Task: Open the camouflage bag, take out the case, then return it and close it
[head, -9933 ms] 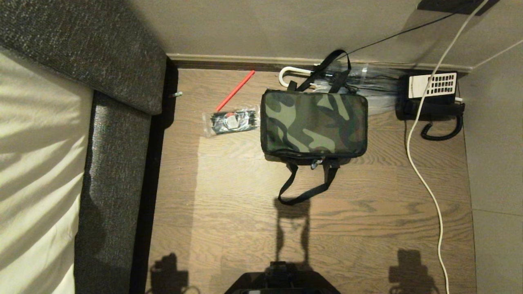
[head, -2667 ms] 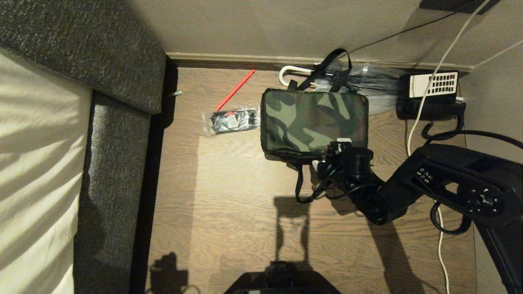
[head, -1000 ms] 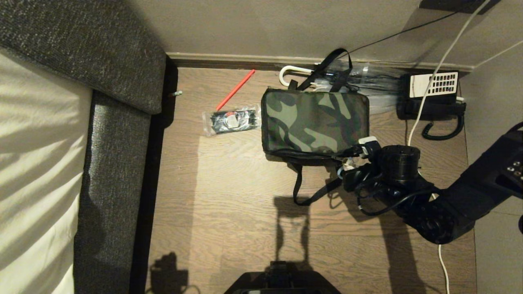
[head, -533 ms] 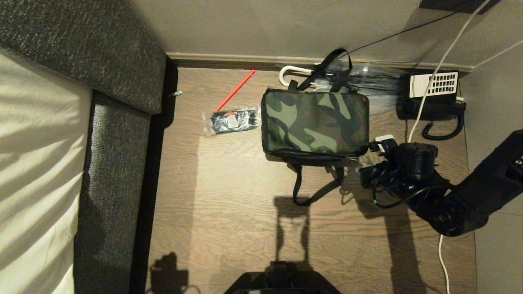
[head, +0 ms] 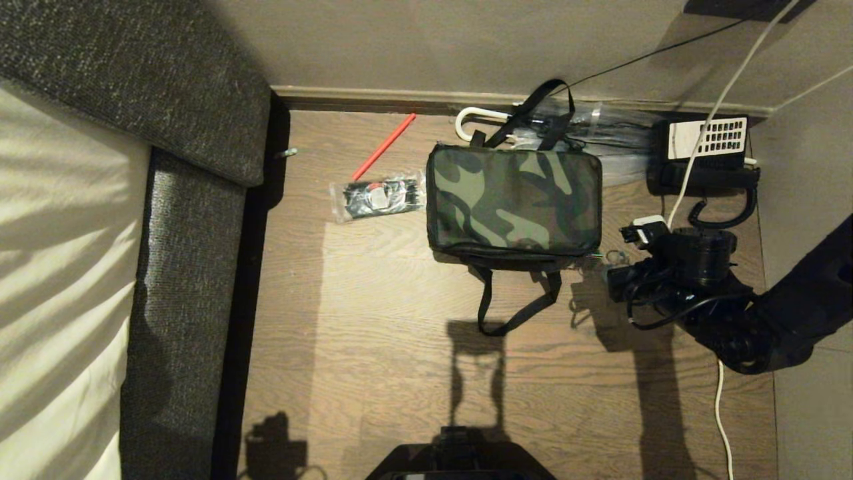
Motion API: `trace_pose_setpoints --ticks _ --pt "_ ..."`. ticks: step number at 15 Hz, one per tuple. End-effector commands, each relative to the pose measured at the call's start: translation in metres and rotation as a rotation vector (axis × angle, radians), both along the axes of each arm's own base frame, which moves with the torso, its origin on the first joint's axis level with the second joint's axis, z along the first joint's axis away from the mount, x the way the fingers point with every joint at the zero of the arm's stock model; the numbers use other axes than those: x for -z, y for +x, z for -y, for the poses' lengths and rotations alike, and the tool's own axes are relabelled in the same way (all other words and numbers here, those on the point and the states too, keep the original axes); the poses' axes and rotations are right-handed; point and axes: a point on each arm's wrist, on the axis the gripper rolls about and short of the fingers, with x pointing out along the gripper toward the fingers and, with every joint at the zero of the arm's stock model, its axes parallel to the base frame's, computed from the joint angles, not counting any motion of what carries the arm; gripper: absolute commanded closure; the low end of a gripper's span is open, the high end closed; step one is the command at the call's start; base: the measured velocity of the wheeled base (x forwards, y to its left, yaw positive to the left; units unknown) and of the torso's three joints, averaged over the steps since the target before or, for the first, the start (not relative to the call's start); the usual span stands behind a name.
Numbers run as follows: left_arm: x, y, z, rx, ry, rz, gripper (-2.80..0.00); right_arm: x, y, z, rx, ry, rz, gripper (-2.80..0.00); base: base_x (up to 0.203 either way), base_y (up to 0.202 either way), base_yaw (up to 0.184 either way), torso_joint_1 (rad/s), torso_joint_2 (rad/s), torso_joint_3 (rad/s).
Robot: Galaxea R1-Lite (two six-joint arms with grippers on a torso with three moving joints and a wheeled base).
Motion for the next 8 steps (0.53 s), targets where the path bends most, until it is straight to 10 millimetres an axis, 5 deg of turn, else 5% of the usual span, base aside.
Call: trace_pose_setpoints --ticks 1,8 --pt "0.000 0.000 0.000 0.000 0.000 -0.002 0.00 0.000 0.003 0.010 0.028 -0.001 0.008 0.00 0.000 0.000 0.000 0.000 0.00 0.000" --pt "0.001 0.000 0.000 0.000 0.000 -0.004 0.00 -0.007 0.018 0.021 0.065 0.005 0.051 0.00 0.000 0.000 0.000 0.000 0.00 0.000"
